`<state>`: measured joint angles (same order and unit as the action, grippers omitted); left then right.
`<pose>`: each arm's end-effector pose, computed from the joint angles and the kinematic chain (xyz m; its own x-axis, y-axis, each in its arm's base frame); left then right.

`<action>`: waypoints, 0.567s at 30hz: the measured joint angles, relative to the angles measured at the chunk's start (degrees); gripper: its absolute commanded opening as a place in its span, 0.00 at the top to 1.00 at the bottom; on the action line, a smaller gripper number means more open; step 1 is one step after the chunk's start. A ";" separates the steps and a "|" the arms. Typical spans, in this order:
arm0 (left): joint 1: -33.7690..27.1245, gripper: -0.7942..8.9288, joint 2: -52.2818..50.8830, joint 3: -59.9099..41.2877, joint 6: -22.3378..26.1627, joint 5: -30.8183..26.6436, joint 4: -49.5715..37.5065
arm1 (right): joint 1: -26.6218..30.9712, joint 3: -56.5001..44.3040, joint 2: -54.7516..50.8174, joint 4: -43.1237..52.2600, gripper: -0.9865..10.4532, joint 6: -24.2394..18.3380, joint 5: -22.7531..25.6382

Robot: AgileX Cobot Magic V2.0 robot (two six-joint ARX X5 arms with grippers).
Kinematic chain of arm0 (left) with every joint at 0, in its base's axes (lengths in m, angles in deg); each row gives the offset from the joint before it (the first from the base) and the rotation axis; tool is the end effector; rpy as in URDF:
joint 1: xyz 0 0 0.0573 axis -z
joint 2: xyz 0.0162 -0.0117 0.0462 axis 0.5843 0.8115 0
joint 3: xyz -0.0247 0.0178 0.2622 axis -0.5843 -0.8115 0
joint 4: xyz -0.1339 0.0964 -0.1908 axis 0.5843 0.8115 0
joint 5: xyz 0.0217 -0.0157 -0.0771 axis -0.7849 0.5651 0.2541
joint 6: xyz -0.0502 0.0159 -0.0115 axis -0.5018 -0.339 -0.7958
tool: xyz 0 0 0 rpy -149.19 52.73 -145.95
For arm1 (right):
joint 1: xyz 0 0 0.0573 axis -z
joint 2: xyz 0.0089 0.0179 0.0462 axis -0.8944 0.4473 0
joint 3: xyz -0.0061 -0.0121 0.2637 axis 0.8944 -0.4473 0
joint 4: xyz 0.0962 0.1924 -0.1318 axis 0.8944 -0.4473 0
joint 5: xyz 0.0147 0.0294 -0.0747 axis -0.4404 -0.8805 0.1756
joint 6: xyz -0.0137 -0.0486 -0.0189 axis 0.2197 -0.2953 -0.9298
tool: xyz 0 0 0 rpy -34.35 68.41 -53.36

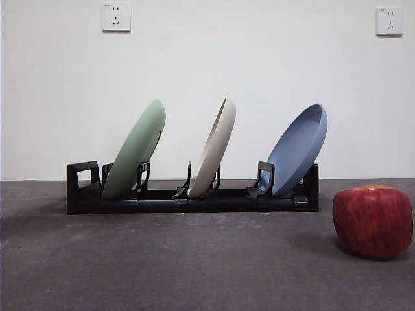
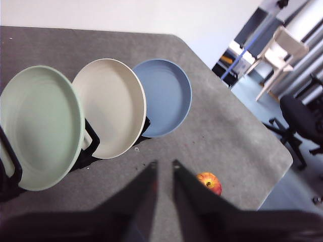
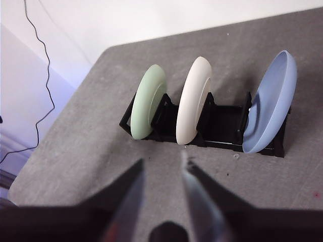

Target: Take the green plate from the plate rack,put the plate on the table,take the apple from the table,put the apple in the plate

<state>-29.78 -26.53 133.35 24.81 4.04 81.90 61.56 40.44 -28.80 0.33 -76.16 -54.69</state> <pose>0.1741 -0.0365 0.4063 0.6284 -0.6941 -0.3513 0.5530 0.7161 -0.4258 0.1585 0.0221 0.4361 0.6817 0.6034 -0.4137 -0.4508 0.7918 0.4120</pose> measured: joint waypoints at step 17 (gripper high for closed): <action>8.00 0.47 18.97 16.02 2.05 -11.15 2.56 | -4.42 7.32 8.76 -4.17 0.47 -3.50 0.72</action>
<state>-21.78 -7.56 149.37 26.87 -7.10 84.45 57.14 47.76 -20.03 -3.84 -79.65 -53.97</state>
